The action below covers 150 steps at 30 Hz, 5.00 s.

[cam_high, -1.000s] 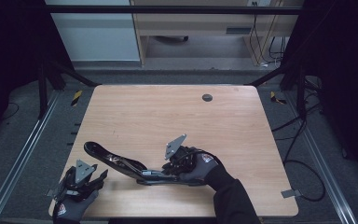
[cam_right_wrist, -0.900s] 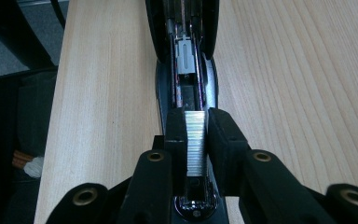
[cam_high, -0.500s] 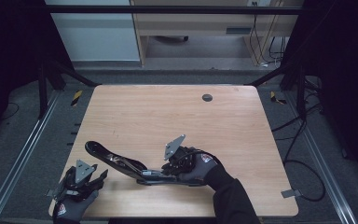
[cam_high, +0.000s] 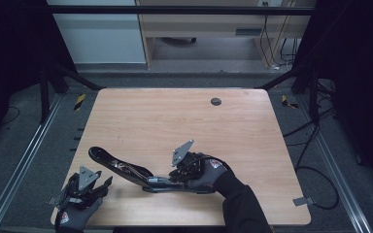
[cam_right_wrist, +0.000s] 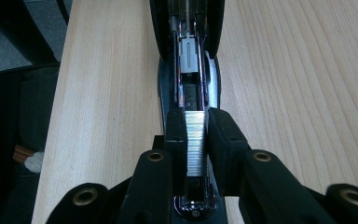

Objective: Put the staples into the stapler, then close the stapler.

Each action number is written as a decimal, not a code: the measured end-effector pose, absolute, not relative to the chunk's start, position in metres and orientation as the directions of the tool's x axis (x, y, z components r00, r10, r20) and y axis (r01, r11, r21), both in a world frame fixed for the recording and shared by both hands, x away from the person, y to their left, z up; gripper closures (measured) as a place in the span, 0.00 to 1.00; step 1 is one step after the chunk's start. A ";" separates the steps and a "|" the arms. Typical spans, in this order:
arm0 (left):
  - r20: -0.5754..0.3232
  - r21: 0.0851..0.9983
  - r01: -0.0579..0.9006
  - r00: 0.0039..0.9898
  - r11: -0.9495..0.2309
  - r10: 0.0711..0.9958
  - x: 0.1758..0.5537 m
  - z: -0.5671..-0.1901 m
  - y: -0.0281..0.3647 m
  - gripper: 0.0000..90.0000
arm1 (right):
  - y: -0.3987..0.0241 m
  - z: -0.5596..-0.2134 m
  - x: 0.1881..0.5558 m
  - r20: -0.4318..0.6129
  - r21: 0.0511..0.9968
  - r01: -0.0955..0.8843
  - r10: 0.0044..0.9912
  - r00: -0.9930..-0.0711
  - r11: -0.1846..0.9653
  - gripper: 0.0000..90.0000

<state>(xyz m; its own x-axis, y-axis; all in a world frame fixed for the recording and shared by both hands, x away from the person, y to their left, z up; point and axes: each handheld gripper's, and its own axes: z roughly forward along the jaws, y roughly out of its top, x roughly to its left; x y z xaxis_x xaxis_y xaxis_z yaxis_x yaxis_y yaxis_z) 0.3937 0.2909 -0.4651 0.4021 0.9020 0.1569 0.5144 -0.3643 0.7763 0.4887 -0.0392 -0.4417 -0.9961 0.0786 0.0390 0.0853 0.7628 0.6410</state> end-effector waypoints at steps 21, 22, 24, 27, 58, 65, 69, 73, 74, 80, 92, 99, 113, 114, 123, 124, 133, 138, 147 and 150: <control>0.157 0.777 0.514 0.401 -0.364 0.903 0.394 -0.465 0.291 0.59 | -0.034 -0.442 0.490 0.038 0.607 0.071 0.060 -0.997 0.791 0.87; 0.157 0.777 0.514 0.401 -0.363 0.903 0.394 -0.465 0.291 0.59 | -0.034 -0.442 0.490 0.037 0.606 0.070 0.060 -0.997 0.792 0.87; 0.157 0.777 0.514 0.401 -0.363 0.903 0.394 -0.465 0.291 0.59 | -0.034 -0.442 0.490 0.037 0.606 0.071 0.061 -0.997 0.792 0.87; 0.156 0.777 0.514 0.401 -0.363 0.903 0.394 -0.465 0.291 0.59 | -0.034 -0.442 0.490 0.037 0.606 0.072 0.062 -0.997 0.792 0.87; 0.119 0.816 0.477 0.415 -0.327 0.902 0.389 -0.460 0.292 0.58 | -0.077 -0.426 0.471 -0.007 0.735 0.263 0.394 -0.919 0.626 0.65; 0.106 0.829 0.460 0.431 -0.319 0.896 0.386 -0.457 0.292 0.58 | -0.109 -0.424 0.467 -0.002 0.778 0.336 0.537 -0.844 0.531 0.64; 0.094 0.833 0.458 0.435 -0.311 0.895 0.385 -0.456 0.293 0.57 | -0.126 -0.426 0.462 0.019 0.804 0.368 0.599 -0.801 0.467 0.61; 0.080 0.845 0.445 0.442 -0.296 0.894 0.384 -0.454 0.294 0.56 | -0.144 -0.430 0.454 0.032 0.828 0.391 0.661 -0.749 0.403 0.58; 0.074 0.848 0.444 0.444 -0.291 0.893 0.383 -0.453 0.295 0.56 | -0.148 -0.432 0.452 0.024 0.832 0.389 0.675 -0.737 0.395 0.57; 0.054 0.865 0.422 0.459 -0.272 0.887 0.381 -0.448 0.296 0.55 | -0.173 -0.442 0.440 0.057 0.847 0.431 0.755 -0.653 0.310 0.55; 0.054 0.873 0.398 0.497 -0.283 0.866 0.374 -0.441 0.289 0.53 | -0.200 -0.455 0.415 0.080 0.840 0.480 0.816 -0.572 0.254 0.58; 0.048 0.876 0.392 0.510 -0.282 0.859 0.372 -0.438 0.286 0.51 | -0.197 -0.460 0.411 0.075 0.830 0.488 0.813 -0.578 0.271 0.62; 0.033 0.890 0.370 0.529 -0.266 0.848 0.368 -0.429 0.283 0.48 | -0.185 -0.466 0.413 0.078 0.804 0.509 0.794 -0.603 0.307 0.63; 0.031 0.892 0.368 0.531 -0.263 0.847 0.368 -0.428 0.282 0.48 | -0.185 -0.466 0.412 0.079 0.805 0.508 0.793 -0.604 0.307 0.63; 0.014 0.906 0.350 0.534 -0.237 0.845 0.367 -0.419 0.279 0.48 | -0.183 -0.464 0.411 0.086 0.808 0.505 0.787 -0.611 0.304 0.65; 0.012 0.908 0.347 0.535 -0.233 0.845 0.368 -0.417 0.280 0.48 | -0.183 -0.464 0.411 0.089 0.807 0.506 0.785 -0.613 0.304 0.66; 0.003 0.916 0.339 0.530 -0.216 0.848 0.371 -0.410 0.276 0.48 | -0.174 -0.465 0.410 0.101 0.799 0.511 0.768 -0.632 0.316 0.75; -0.003 0.918 0.339 0.520 -0.204 0.854 0.375 -0.407 0.277 0.48 | -0.171 -0.466 0.409 0.108 0.792 0.518 0.762 -0.639 0.322 0.78; -0.013 0.927 0.330 0.497 -0.175 0.868 0.383 -0.399 0.280 0.47 | -0.165 -0.468 0.409 0.107 0.786 0.518 0.751 -0.651 0.337 0.82; -0.024 0.930 0.331 0.493 -0.162 0.870 0.386 -0.397 0.283 0.48 | -0.162 -0.469 0.409 0.109 0.784 0.519 0.748 -0.655 0.340 0.83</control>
